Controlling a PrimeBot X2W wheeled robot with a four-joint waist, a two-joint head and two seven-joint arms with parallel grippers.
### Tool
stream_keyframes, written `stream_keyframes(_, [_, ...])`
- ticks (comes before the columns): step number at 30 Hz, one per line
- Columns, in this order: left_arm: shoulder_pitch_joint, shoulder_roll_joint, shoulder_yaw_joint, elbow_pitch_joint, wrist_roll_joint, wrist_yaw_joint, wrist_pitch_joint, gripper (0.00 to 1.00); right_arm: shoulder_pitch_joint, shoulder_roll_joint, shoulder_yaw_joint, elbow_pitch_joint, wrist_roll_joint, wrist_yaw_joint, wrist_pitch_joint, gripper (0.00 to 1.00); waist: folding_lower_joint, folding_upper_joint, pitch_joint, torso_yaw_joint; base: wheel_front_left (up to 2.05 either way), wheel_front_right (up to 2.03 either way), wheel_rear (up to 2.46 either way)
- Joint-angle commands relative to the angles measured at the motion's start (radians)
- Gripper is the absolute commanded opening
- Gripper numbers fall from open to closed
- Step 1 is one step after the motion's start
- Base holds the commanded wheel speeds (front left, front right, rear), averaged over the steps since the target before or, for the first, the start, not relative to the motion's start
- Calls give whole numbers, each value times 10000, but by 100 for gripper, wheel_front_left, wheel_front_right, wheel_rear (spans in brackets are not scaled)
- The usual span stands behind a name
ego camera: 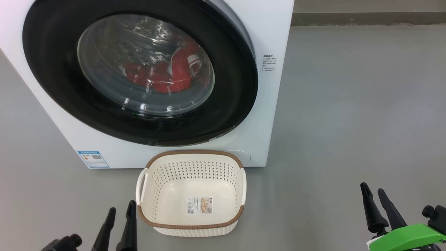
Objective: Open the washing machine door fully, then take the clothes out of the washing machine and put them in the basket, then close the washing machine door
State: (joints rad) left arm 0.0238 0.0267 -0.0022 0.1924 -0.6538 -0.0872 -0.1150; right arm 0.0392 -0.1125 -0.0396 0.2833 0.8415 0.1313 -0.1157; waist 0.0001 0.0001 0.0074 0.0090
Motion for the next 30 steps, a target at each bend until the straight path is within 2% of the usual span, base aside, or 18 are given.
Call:
stream_keyframes(1, [-39, 169, 162, -339, 368, 77, -134, 100, -137, -242, 173, -318, -332, -3, -136, 100, -1, -1, 2, 4, 0, 0, 0])
stream_keyframes(30, [155, 211, 45, -685, 3852, 167, -992, 100, 204, -505, 308, -525, -3185, -5, -987, 100, -1, -1, 73, -51, 0, 0, 0])
